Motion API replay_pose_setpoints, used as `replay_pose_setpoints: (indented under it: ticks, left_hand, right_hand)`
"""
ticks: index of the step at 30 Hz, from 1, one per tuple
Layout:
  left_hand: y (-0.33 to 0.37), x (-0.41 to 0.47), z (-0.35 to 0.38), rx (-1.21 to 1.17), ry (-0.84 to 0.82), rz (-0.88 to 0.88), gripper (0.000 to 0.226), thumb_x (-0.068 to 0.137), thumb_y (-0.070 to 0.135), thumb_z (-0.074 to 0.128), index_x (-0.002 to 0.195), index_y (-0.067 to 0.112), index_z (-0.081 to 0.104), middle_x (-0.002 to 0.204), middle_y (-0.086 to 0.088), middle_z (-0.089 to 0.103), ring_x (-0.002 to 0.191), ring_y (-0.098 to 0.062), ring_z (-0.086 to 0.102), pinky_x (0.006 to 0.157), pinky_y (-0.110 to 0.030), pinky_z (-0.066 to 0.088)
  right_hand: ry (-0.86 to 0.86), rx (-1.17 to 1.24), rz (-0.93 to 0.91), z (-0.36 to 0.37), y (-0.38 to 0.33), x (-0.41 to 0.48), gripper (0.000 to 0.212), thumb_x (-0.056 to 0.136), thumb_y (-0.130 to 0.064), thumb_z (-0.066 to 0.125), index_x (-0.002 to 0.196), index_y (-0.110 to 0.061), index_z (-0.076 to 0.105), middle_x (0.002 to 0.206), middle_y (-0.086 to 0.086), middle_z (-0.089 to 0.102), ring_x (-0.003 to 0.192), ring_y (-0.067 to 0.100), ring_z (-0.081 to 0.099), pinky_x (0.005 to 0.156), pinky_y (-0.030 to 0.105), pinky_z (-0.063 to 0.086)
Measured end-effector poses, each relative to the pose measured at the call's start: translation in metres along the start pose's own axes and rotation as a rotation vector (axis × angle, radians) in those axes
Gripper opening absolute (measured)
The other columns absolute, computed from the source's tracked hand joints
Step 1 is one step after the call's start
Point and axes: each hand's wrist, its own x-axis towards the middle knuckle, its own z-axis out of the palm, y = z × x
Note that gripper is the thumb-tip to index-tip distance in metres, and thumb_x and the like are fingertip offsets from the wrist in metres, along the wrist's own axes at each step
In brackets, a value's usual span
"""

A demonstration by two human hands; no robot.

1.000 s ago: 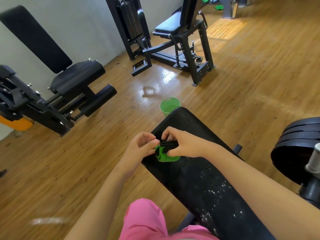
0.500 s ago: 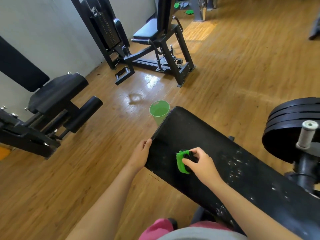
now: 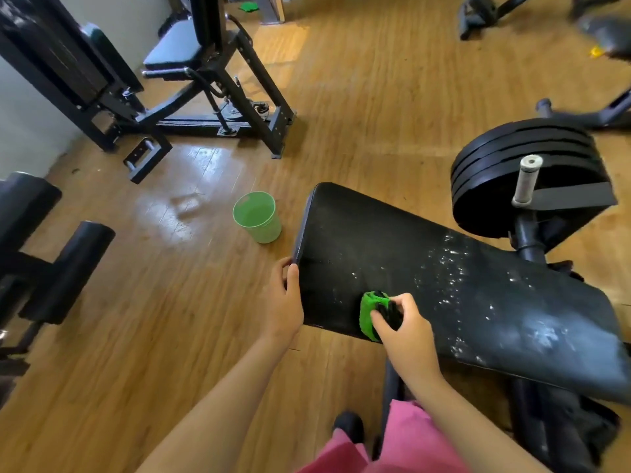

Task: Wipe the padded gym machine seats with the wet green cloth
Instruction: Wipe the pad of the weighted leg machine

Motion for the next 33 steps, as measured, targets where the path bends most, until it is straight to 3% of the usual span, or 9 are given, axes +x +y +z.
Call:
replay_pose_setpoints:
  ticks: [10,14,20,23,28,33]
  left_hand:
    - [-0.004,0.006,0.0,-0.055,0.031,0.032,0.047,0.092,0.046,0.029,0.119,0.02,0.057,0.104,0.003,0.063,0.099,-0.018,0.057,0.089,-0.041,0.046]
    - [-0.002,0.004,-0.001,-0.036,0.033,0.041,0.037,0.101,0.038,0.033,0.121,0.018,0.056,0.098,0.007,0.059,0.097,-0.019,0.056,0.084,-0.036,0.044]
    - [-0.001,0.0,-0.002,-0.012,0.023,0.03,0.033,0.103,0.034,0.032,0.123,0.02,0.054,0.098,0.006,0.059,0.093,-0.017,0.054,0.079,-0.034,0.041]
    - [0.0,-0.001,0.0,-0.044,0.043,0.017,0.034,0.102,0.035,0.032,0.12,0.019,0.056,0.096,0.006,0.06,0.092,-0.017,0.054,0.077,-0.033,0.038]
    - [-0.002,0.001,0.002,-0.071,0.089,0.019,0.051,0.088,0.048,0.027,0.115,0.019,0.058,0.098,-0.001,0.065,0.092,-0.022,0.059,0.081,-0.043,0.048]
    - [0.0,0.001,0.002,-0.019,0.09,0.047,0.041,0.096,0.041,0.031,0.116,0.016,0.058,0.093,0.001,0.062,0.09,-0.024,0.057,0.077,-0.04,0.044]
  right_hand:
    - [0.066,-0.001,-0.118,0.07,-0.069,-0.008,0.021,0.087,-0.03,0.068,0.098,-0.019,0.055,0.085,-0.008,0.064,0.079,0.01,0.061,0.067,0.029,0.052]
    - [0.121,-0.043,-0.065,0.052,-0.037,-0.015,0.018,0.086,-0.027,0.068,0.094,-0.02,0.054,0.081,-0.007,0.064,0.077,0.012,0.062,0.066,0.035,0.052]
    - [0.273,-0.061,0.117,0.012,0.017,-0.021,0.019,0.085,-0.025,0.071,0.09,-0.019,0.054,0.079,-0.003,0.064,0.08,0.021,0.064,0.063,0.031,0.045]
    - [0.265,-0.025,0.05,0.033,-0.003,-0.021,0.019,0.083,-0.026,0.071,0.093,-0.021,0.056,0.082,-0.002,0.066,0.081,0.021,0.064,0.07,0.037,0.053]
    - [0.167,-0.028,-0.174,0.067,-0.056,0.001,0.02,0.085,-0.026,0.069,0.1,-0.016,0.06,0.089,-0.001,0.068,0.083,0.018,0.064,0.07,0.037,0.053]
    - [0.198,-0.069,-0.149,0.047,-0.036,0.018,0.017,0.084,-0.023,0.067,0.097,-0.016,0.059,0.088,0.001,0.066,0.082,0.02,0.062,0.07,0.041,0.052]
